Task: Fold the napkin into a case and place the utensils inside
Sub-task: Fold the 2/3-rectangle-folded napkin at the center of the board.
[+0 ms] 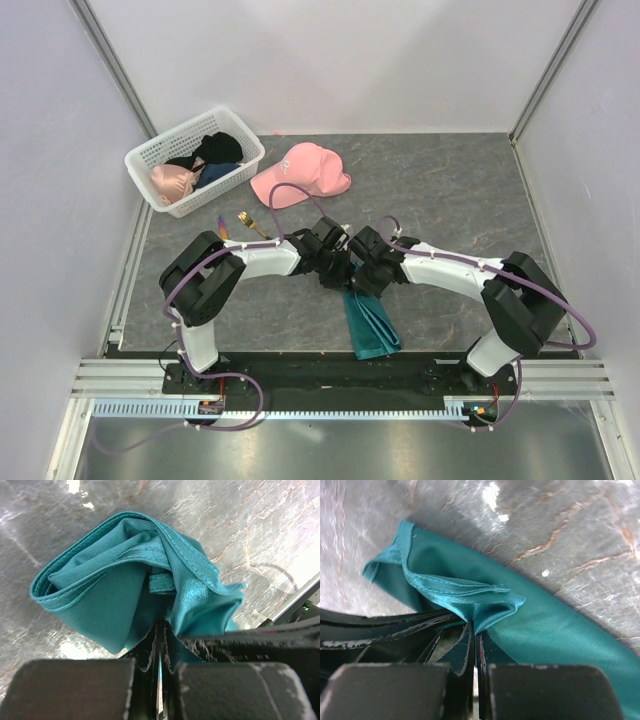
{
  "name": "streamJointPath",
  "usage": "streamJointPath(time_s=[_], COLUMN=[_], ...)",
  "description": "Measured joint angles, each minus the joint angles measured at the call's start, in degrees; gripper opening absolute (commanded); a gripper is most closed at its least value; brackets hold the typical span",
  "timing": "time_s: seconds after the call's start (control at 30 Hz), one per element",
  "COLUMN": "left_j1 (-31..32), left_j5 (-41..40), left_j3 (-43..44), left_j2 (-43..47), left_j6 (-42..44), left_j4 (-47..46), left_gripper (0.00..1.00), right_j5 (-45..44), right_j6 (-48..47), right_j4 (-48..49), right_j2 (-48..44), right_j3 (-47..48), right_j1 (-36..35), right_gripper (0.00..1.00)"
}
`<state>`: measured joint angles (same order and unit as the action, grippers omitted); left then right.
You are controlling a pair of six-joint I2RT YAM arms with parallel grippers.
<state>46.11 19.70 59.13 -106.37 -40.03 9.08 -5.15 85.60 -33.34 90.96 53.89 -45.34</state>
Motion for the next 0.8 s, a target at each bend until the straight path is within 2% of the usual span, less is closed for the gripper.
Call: streamJointPath(time_s=[0.1, 0.3, 0.53, 0.8], left_j1=[-0.5, -1.9, -2.7, -2.7], left_j5=[0.9, 2.9, 3.1, 3.6], left_j3=[-0.6, -2.6, -3.1, -7.3], left_j2=[0.0, 2.6, 9.3, 4.9], left_j6=[0.0, 0.5, 1.9, 1.8], left_j4=[-0.9, -0.4, 1.7, -0.2], left_gripper=[0.02, 0.11, 0.02, 0.02], right_j5=[-2.1, -3.6, -4.1, -4.9], right_j6=[3.7, 7.3, 9.4, 13.2], right_j4=[0.0, 3.0, 4.2, 4.3], right_j2=[0.1, 0.0, -1.5, -2.4], right_j3=[-0.3, -3.3, -4.5, -4.4], right_j1=[-1.1, -1.6, -1.7, -2.0], right_gripper=[0.00, 0.00, 0.00, 0.00])
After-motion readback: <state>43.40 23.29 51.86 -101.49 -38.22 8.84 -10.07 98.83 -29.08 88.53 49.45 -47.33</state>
